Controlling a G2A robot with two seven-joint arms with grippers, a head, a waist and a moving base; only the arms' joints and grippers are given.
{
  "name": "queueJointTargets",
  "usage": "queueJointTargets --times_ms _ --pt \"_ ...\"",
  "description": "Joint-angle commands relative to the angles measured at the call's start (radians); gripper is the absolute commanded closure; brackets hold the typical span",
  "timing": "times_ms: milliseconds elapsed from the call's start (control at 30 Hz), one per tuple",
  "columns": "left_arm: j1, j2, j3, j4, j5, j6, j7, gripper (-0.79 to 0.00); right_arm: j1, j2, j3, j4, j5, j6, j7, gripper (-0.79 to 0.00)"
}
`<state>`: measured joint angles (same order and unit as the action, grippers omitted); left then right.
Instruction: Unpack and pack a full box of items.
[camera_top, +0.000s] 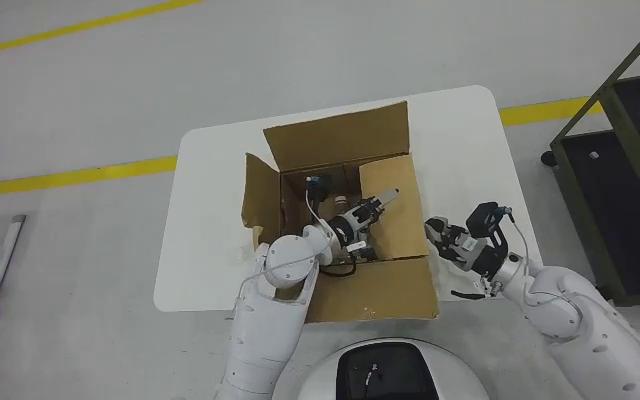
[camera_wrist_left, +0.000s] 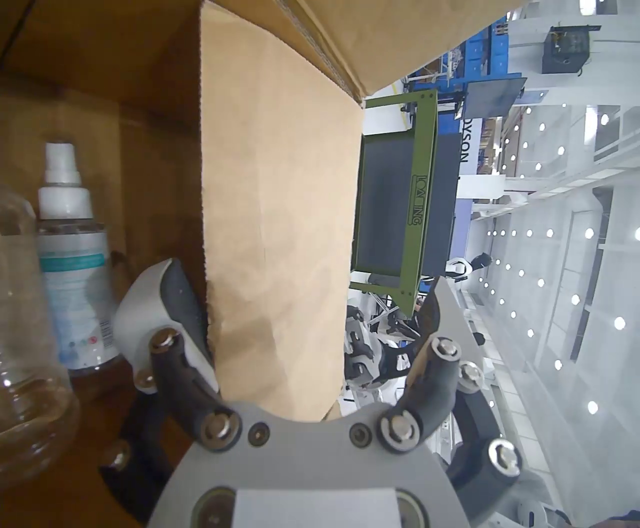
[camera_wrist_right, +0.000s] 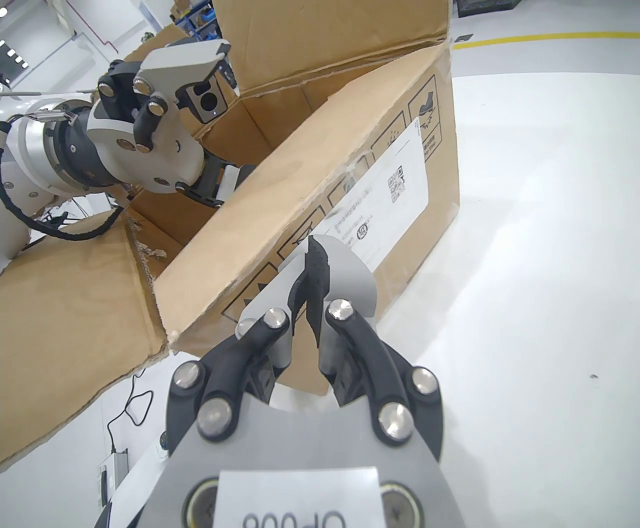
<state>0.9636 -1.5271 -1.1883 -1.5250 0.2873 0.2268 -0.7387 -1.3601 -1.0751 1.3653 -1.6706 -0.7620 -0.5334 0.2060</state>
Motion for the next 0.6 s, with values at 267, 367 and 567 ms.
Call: queueJointTargets --times_ms 267,367,567 --pt "-0.018 0.014 -0.009 -0.098 -0.043 -0.058 -0.058 -0.785 -0.006 -0.001 0.009 -0.021 0.002 0.014 -0.01 -0.243" --pt "-0.032 0.02 -0.01 -0.089 -0.026 -0.088 -0.081 -0.785 -0.009 0.0 0.027 -0.034 0.002 0.039 -0.007 -0.345" --pt "-0.087 0.012 0.043 -0.093 -0.059 -0.108 -0.045 -0.785 -0.038 0.001 0.106 -0.074 0.131 0.131 -0.016 -0.785"
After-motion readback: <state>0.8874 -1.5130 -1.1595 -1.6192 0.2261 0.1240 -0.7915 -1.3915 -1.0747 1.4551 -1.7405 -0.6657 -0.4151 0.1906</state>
